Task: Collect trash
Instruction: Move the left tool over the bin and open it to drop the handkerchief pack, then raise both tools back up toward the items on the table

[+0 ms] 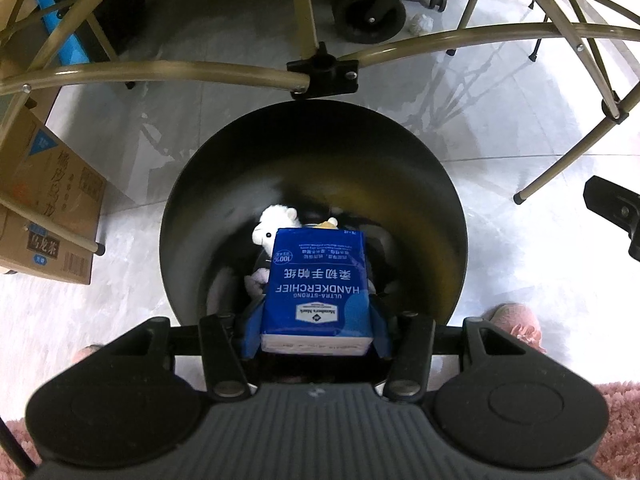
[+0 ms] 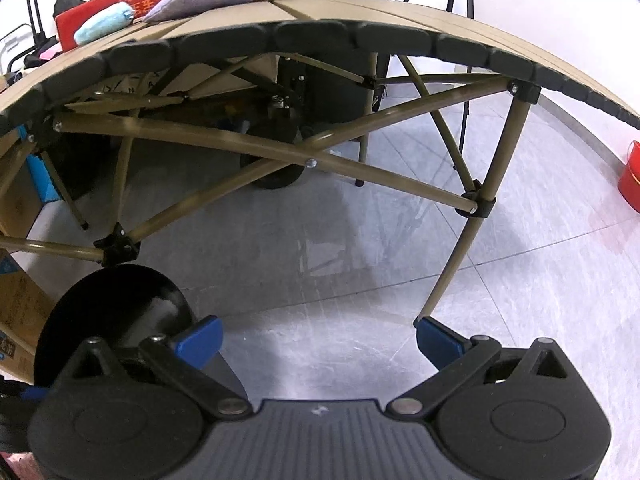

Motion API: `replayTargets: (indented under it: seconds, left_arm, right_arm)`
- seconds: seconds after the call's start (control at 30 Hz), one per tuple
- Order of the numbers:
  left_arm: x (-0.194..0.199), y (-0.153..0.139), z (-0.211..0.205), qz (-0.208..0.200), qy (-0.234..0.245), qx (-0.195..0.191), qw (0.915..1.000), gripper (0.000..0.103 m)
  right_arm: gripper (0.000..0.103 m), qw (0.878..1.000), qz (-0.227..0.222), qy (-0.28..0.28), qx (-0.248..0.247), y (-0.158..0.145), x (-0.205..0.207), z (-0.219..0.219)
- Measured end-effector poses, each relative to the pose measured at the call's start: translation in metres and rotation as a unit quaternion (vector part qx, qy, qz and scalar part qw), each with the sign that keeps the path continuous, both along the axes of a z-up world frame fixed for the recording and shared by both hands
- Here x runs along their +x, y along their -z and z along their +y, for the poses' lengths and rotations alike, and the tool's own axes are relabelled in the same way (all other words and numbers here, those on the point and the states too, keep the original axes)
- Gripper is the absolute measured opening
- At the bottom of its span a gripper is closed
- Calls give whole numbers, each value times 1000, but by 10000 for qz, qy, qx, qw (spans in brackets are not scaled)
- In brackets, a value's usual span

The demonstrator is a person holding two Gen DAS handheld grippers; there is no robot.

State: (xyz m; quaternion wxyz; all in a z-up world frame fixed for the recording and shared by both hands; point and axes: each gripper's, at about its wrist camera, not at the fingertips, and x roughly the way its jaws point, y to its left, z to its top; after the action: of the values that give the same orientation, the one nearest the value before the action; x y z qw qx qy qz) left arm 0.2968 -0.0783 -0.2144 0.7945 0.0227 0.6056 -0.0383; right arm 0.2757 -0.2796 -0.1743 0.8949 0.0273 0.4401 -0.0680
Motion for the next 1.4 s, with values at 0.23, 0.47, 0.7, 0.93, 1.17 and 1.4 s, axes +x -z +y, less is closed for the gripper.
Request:
replayTargets:
  seconds: [0.23,0.47,0.7,0.93,1.17,1.4]
  left_arm:
    - [2,-7,3,14,-141,129,9998,102]
    - [2,-6,4,130,-148,139,9997,103]
    - [2,-5,4,172,-191,181,9995,103]
    - [2,-5,3,164,-188,176,9995,103]
    - [0,-5,2,144,-187,186,9995,103]
    - [-2,-15,8,36,-172,132,9998,103]
  right_arm:
    - [103,10000,14,-4,6,1,0,-1]
    - [103,10000,12,2,5,1,0,-2]
    - [103,10000,17,-3,4,1,0,-2]
    - [103,10000,18,-1,5,1,0,-2]
    - [103,10000,19,0,8,1,0,-2]
    - [103,10000,-42,-37,13,-2,-2,0]
